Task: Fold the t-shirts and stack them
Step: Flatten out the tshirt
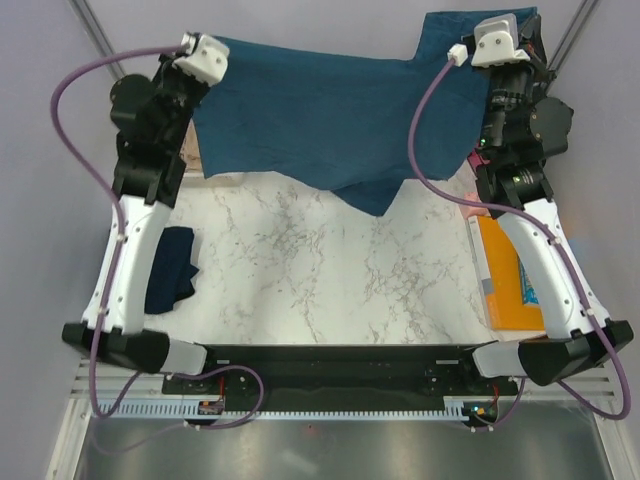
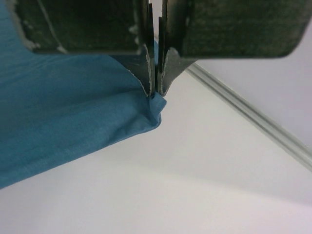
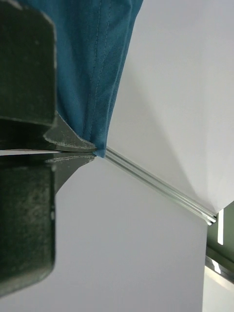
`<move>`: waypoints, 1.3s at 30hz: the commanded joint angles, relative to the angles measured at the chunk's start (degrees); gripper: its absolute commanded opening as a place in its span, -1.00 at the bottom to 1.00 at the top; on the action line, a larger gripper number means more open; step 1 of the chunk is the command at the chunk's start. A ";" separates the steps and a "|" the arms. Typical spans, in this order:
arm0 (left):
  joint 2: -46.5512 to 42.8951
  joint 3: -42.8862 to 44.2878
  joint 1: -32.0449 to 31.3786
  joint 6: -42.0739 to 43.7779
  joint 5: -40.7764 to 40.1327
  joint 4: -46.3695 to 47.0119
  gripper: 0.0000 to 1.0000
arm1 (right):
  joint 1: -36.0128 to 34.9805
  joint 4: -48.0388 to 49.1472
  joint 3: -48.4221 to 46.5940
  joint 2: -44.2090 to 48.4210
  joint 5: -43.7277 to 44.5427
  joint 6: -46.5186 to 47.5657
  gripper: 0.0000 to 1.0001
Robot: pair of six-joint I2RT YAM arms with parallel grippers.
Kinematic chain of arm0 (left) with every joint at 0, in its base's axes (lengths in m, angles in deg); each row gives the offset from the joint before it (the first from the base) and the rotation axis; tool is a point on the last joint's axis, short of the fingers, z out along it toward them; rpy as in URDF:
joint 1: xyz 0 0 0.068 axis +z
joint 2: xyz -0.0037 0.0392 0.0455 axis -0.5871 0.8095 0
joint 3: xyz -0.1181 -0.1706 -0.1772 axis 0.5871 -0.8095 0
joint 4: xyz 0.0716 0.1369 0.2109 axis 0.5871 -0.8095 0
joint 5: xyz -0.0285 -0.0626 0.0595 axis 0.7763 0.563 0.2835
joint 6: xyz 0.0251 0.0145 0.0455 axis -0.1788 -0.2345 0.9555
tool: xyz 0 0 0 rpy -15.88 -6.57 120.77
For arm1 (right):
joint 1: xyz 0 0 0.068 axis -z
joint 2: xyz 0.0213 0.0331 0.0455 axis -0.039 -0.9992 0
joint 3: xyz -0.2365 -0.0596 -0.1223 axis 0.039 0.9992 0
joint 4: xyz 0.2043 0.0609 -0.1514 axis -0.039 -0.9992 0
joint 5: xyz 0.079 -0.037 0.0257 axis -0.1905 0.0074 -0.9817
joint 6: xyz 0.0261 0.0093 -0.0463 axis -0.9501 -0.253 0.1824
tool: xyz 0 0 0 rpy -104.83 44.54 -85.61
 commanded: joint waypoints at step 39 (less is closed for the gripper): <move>17.14 9.18 2.72 17.54 -0.69 21.68 -0.96 | 4.20 8.06 -18.91 -19.43 -13.00 12.04 -1.00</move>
